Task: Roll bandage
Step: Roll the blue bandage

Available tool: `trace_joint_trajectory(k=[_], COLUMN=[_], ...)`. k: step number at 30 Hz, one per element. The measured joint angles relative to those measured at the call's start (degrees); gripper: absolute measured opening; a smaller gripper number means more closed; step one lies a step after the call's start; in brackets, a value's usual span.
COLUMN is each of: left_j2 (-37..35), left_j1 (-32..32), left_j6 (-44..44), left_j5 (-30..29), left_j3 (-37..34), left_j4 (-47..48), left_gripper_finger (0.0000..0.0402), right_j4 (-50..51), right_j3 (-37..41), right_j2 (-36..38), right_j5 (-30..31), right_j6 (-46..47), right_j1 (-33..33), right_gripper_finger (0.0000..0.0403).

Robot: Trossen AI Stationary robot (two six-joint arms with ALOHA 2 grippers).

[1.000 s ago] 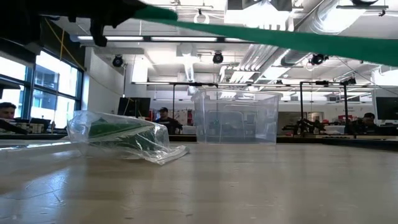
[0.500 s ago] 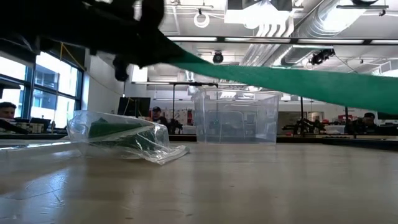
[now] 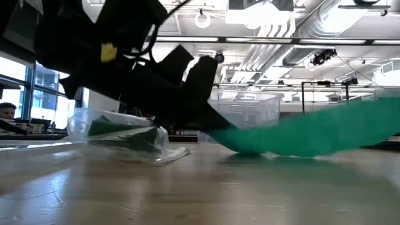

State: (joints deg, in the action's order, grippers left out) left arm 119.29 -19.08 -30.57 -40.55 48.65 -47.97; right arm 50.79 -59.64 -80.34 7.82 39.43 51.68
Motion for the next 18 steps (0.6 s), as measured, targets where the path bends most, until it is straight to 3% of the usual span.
trace_joint_trajectory(k=[4, 7, 12, 16, 18], left_j2=[-0.4, -0.3, -0.3, -0.2, -0.1], left_j1=[0.1, -0.1, -0.7, -0.4, 0.3], left_j6=[-3.7, -4.3, -6.5, -10.3, -9.7], left_j5=[4.7, 9.0, 10.6, 10.8, 15.3], left_j3=[1.4, 2.1, 2.4, 2.3, 2.2], left_j4=[5.6, 6.9, 7.5, 9.1, 9.1], left_gripper_finger=[0.0003, 0.0003, 0.0009, 0.0031, 0.0049], right_j4=[10.3, 10.2, 3.7, 2.2, 2.3], right_j3=[0.0, 0.0, 0.0, 0.0, 0.0], right_j2=[6.4, 8.2, 7.8, 8.0, 8.1], right_j5=[15.1, 21.5, 22.5, 20.4, 18.2], right_j6=[-4.3, -12.4, -23.0, -24.9, -24.1], right_j1=[-10.9, -20.5, -32.8, -34.2, -33.1], right_gripper_finger=[0.0, 0.0, 0.0, 0.0, 0.0])
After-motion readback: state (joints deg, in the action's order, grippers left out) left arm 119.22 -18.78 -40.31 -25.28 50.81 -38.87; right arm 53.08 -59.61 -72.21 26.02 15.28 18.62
